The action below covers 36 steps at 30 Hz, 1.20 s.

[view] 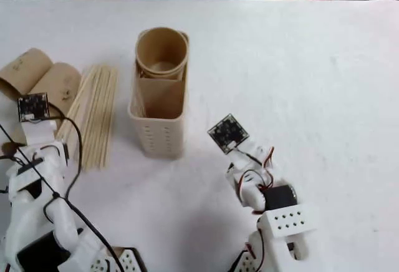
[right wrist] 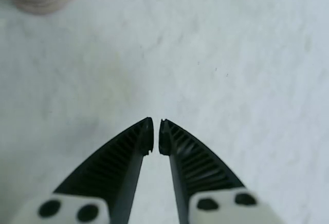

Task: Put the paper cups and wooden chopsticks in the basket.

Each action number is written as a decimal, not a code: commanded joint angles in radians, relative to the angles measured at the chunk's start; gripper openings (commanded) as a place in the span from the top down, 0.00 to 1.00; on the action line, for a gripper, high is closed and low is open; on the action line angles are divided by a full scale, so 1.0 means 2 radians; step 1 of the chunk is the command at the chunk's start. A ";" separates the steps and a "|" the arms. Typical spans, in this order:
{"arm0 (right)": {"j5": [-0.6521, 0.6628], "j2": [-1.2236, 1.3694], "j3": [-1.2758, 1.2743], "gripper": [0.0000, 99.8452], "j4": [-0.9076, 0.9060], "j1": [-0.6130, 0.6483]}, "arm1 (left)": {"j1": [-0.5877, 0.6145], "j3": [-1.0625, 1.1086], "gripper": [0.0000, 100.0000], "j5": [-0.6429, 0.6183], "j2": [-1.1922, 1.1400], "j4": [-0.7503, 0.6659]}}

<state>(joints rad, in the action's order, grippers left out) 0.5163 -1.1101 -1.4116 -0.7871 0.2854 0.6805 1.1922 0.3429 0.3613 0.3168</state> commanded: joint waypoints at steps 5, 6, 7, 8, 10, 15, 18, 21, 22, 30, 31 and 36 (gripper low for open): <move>0.003 -0.007 0.002 0.96 0.007 -0.003 | 0.028 -0.039 0.89 -0.005 0.001 0.063; 0.003 -0.007 0.002 0.96 0.007 -0.003 | 0.036 -0.055 0.89 -0.005 0.001 0.089; 0.003 -0.007 0.002 0.96 0.007 -0.003 | 0.043 -0.073 0.89 -0.005 0.001 0.116; 0.002 -0.007 0.002 0.96 0.007 -0.004 | 0.048 -0.093 0.89 -0.004 0.001 0.143; 0.002 -0.007 0.002 0.96 0.007 -0.003 | 0.056 -0.133 0.89 0.012 0.001 0.199; 0.001 -0.007 0.002 0.96 0.007 -0.003 | 0.060 -0.239 0.89 0.049 0.001 0.340; 0.001 -0.007 0.002 0.96 0.007 -0.003 | 0.069 -0.316 0.89 0.061 0.002 0.430; 0.000 -0.007 0.002 0.96 0.007 -0.003 | 0.085 -0.396 0.89 0.061 0.002 0.495; 0.000 -0.007 0.002 0.96 0.007 -0.003 | 0.089 -0.417 0.89 0.060 0.002 0.506; 0.000 -0.007 0.002 0.96 0.007 -0.006 | 0.098 -0.448 0.88 0.063 0.000 0.529; 0.000 -0.007 0.002 0.96 0.007 -0.006 | 0.099 -0.433 0.86 0.063 0.000 0.529; 0.002 -0.007 -0.003 0.96 0.007 -0.003 | 0.125 -0.367 0.73 0.076 0.001 0.526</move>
<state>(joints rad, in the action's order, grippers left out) 0.5163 -1.1101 -1.4193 -0.7871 0.2854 0.8984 0.4281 0.4657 0.3613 1.3679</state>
